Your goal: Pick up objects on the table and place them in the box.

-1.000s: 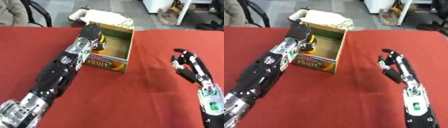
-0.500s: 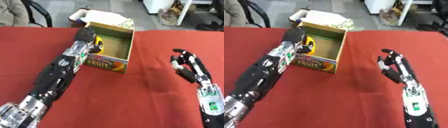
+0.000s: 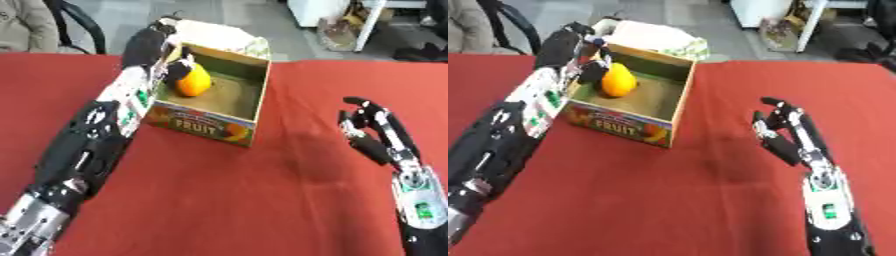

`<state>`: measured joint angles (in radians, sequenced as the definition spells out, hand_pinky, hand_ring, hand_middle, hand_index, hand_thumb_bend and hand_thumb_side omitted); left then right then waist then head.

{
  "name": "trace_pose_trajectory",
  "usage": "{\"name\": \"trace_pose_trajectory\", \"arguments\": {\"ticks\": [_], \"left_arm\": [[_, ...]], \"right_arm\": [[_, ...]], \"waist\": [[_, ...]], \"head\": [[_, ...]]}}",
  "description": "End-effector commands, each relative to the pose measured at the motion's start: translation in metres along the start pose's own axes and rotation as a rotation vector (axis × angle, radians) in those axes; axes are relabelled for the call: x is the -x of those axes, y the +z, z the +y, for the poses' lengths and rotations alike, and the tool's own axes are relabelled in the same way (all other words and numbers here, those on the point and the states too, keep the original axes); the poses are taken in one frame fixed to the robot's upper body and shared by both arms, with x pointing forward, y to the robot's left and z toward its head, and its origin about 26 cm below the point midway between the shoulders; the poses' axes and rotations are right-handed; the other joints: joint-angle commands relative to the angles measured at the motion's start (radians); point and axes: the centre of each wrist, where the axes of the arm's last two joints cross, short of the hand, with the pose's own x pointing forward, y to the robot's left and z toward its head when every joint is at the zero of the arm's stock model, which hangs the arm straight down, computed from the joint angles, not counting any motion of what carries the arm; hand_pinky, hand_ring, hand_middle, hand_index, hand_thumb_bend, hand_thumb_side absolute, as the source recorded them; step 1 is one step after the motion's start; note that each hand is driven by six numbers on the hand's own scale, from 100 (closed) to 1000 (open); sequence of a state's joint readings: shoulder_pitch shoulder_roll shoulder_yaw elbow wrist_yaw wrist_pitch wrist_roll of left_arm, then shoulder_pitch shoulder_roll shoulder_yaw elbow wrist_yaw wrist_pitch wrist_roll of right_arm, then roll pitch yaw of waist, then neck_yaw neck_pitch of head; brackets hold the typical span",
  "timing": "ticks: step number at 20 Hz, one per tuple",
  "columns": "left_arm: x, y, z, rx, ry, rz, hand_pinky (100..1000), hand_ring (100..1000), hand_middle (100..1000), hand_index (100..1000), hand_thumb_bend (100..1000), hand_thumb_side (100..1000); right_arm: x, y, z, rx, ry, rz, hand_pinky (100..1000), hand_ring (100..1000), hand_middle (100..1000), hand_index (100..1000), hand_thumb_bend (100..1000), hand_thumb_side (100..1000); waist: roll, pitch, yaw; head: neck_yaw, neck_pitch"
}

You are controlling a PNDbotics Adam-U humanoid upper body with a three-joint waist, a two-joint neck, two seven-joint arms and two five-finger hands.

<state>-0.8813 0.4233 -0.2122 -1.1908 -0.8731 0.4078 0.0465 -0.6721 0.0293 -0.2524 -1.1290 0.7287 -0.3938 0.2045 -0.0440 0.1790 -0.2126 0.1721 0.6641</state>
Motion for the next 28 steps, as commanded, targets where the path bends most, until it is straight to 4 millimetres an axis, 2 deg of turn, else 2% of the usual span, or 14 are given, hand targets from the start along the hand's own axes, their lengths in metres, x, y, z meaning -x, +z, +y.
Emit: {"name": "trace_pose_trajectory", "arguments": {"ticks": [1, 6, 12, 17, 27, 28], "left_arm": [[0.006, 0.007, 0.052, -0.134, 0.089, -0.059, 747, 760, 770, 836, 100, 549], [0.018, 0.045, 0.089, -0.202, 0.196, -0.130, 710, 721, 742, 826, 100, 565], [0.033, 0.092, 0.100, -0.235, 0.351, -0.149, 664, 675, 706, 812, 100, 627], [0.041, 0.122, 0.093, -0.263, 0.543, -0.150, 618, 629, 669, 793, 100, 694], [0.063, 0.151, 0.056, -0.316, 0.717, -0.075, 601, 610, 645, 784, 100, 763], [0.063, 0.152, 0.053, -0.319, 0.729, -0.070, 600, 609, 644, 783, 100, 731]], "right_arm": [[-0.003, -0.004, -0.015, 0.025, 0.027, -0.017, 593, 592, 396, 875, 100, 679], [0.000, -0.001, -0.018, 0.026, 0.032, -0.006, 593, 592, 396, 875, 100, 680], [0.001, -0.003, -0.021, 0.031, 0.038, -0.002, 593, 592, 397, 876, 100, 674], [0.003, -0.002, -0.023, 0.038, 0.042, 0.003, 593, 593, 398, 876, 100, 670], [0.005, 0.000, -0.025, 0.044, 0.045, 0.013, 593, 593, 398, 877, 100, 670], [0.005, 0.000, -0.024, 0.043, 0.045, 0.014, 593, 593, 398, 877, 100, 680]], "waist": [[0.004, -0.022, 0.002], [0.007, -0.024, 0.012], [0.006, -0.022, 0.021], [0.004, -0.023, 0.029], [0.002, -0.026, 0.043], [0.002, -0.027, 0.044]], "head": [[-0.008, 0.001], [-0.015, 0.007], [-0.020, 0.015], [-0.022, 0.036], [-0.031, 0.086], [-0.033, 0.091]]}}
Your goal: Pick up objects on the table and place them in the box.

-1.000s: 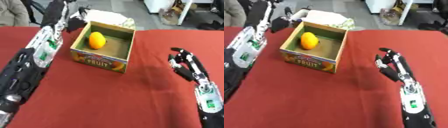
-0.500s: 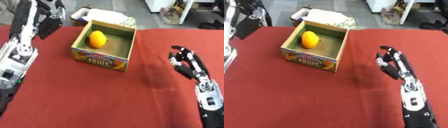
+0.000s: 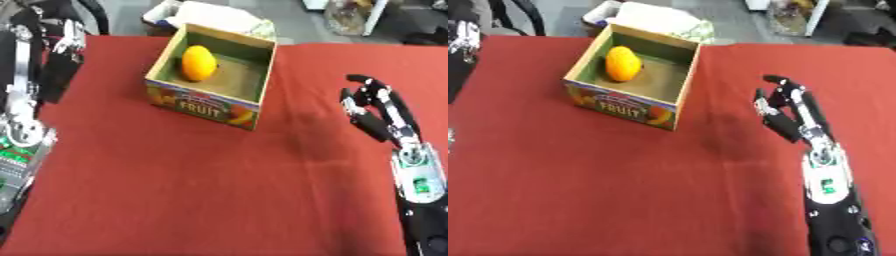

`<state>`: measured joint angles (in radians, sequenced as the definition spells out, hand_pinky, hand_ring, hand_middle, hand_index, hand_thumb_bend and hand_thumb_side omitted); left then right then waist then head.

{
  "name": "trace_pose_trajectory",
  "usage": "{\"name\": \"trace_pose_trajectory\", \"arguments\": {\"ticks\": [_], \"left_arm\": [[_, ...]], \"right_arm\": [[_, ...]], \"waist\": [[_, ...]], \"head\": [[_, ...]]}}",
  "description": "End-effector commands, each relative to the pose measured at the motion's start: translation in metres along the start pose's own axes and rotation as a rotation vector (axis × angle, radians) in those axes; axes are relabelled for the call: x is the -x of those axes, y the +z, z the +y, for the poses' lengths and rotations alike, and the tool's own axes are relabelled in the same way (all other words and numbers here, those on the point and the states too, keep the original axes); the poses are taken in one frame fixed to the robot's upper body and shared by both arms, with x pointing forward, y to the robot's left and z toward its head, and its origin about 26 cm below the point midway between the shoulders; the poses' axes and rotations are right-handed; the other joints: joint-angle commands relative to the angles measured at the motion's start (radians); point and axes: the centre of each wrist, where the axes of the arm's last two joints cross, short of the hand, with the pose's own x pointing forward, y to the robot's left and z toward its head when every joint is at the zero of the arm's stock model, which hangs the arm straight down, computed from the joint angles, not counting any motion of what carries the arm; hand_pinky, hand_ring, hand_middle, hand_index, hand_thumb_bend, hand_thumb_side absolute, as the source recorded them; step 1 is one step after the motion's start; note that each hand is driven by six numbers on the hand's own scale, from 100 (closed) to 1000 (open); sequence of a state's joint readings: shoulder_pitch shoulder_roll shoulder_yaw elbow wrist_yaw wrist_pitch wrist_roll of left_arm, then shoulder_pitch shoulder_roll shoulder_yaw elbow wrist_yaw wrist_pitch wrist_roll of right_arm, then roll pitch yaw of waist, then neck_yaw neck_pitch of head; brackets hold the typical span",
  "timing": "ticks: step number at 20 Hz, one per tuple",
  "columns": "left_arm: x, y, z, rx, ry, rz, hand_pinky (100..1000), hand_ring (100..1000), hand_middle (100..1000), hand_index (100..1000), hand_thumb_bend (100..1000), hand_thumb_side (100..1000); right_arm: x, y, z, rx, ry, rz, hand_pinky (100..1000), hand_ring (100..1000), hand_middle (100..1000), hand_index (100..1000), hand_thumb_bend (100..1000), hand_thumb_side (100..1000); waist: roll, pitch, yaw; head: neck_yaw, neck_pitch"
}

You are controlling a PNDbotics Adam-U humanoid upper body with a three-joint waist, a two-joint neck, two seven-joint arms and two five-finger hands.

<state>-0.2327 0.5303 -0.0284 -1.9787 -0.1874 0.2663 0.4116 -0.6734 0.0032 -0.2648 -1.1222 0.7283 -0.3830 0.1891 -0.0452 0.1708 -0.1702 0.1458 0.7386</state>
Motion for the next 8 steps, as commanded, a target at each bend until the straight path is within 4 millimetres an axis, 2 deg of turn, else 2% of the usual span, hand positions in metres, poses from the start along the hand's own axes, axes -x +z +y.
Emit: {"name": "trace_pose_trajectory", "arguments": {"ticks": [1, 8], "left_arm": [[-0.003, 0.002, 0.002, -0.040, 0.040, -0.023, 599, 608, 642, 783, 100, 777], [0.004, 0.013, -0.003, -0.065, 0.090, 0.021, 594, 603, 637, 781, 100, 810]], "right_arm": [[-0.001, -0.004, -0.013, 0.020, 0.027, -0.015, 593, 593, 398, 877, 100, 668], [-0.001, -0.003, -0.013, 0.022, 0.025, -0.014, 593, 593, 398, 876, 100, 670]], "waist": [[0.002, -0.021, 0.004], [0.001, -0.022, 0.008]], "head": [[-0.010, 0.020], [-0.005, 0.030]]}}
